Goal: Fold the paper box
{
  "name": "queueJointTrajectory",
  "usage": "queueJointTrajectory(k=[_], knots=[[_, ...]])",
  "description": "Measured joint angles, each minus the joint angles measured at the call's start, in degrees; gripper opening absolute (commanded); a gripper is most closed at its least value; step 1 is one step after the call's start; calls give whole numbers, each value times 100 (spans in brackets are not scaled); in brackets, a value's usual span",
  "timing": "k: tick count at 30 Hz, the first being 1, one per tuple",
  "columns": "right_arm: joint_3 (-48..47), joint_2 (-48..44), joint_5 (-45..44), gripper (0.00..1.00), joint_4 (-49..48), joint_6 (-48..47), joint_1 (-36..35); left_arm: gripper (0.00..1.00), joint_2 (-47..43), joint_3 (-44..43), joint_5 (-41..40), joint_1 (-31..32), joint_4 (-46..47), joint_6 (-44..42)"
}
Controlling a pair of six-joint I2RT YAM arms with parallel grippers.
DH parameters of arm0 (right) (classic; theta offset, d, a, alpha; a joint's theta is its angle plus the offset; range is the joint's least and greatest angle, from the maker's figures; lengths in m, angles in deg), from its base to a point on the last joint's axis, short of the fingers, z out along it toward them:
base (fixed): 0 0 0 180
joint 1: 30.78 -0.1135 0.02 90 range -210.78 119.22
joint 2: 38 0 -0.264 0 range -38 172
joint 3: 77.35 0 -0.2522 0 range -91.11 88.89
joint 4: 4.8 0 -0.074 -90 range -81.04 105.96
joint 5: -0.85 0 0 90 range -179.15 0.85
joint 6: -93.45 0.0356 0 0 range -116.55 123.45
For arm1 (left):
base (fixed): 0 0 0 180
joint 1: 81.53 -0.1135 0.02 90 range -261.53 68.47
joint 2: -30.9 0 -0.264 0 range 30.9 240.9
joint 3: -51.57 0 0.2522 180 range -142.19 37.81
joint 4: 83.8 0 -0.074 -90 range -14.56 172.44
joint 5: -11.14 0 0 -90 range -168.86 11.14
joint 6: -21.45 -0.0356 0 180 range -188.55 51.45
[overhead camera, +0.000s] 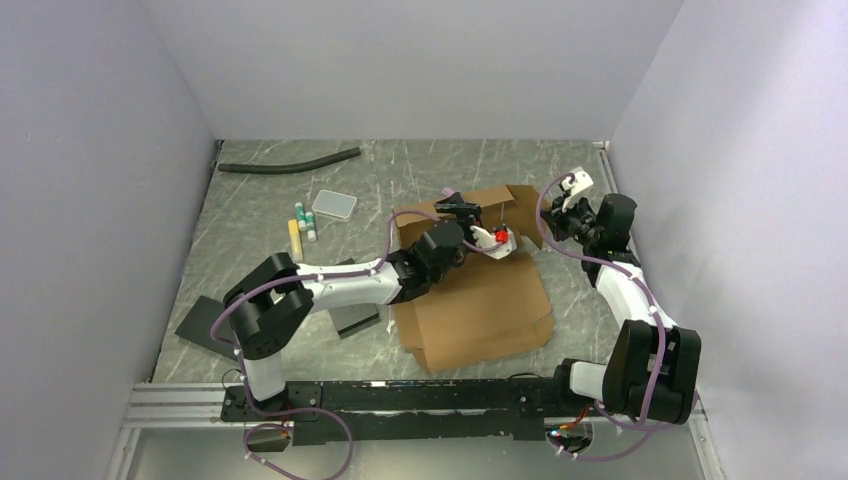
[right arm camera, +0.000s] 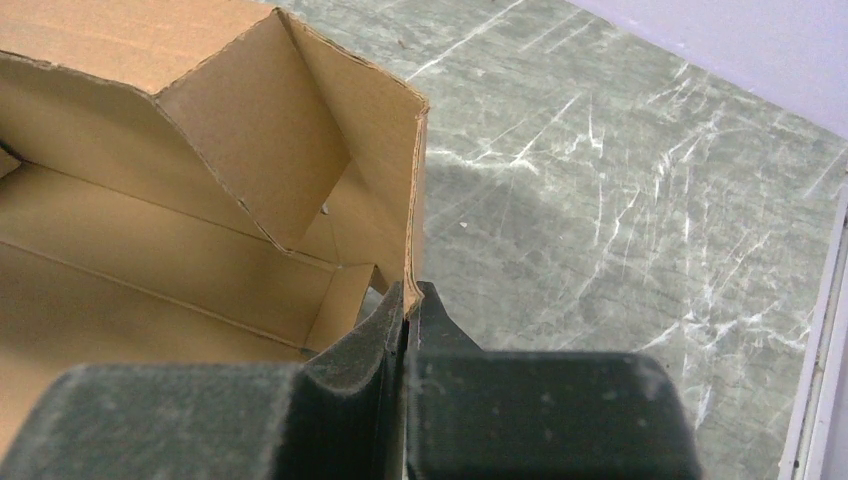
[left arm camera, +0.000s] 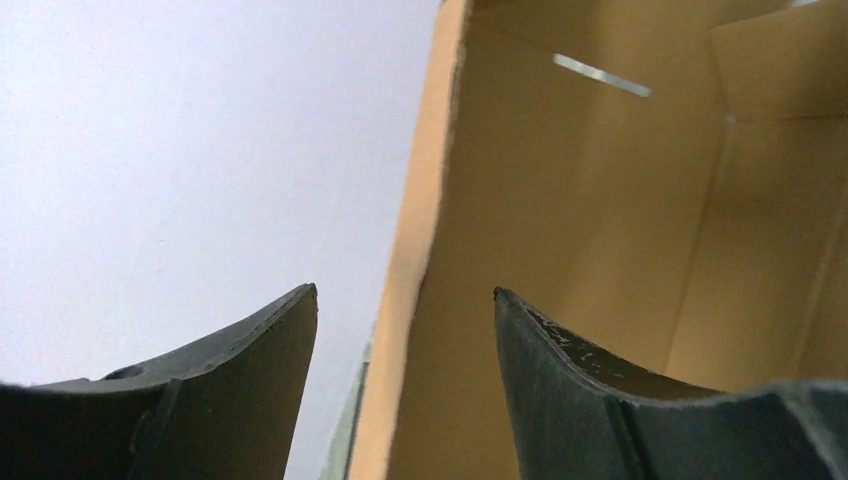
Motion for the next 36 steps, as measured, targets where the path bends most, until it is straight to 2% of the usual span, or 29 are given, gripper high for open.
queueJointTrajectory(k=[3, 11, 12, 16, 17, 30, 36], knots=[[-11, 2, -20, 0, 42, 0, -2, 67, 31, 118, -372, 63, 483, -339], [-66, 33, -26, 0, 96, 4, -2, 50, 33, 280, -791, 66, 828, -686], [-66, 33, -26, 0, 105, 2, -2, 44, 39, 286, -828, 66, 835, -726], [-68, 33, -20, 0, 116, 4, -2, 3, 162, 289, -918, 66, 951, -850], [-68, 33, -13, 0, 116, 7, -2, 0, 203, 289, -938, 66, 957, -883], [-122, -190, 256, 0, 400, 334, -26, 0, 293, 297, -1012, 76, 975, -970], [-177, -463, 337, 0, 688, 479, -262, 0, 293, 439, -1071, 105, 1196, -1178]])
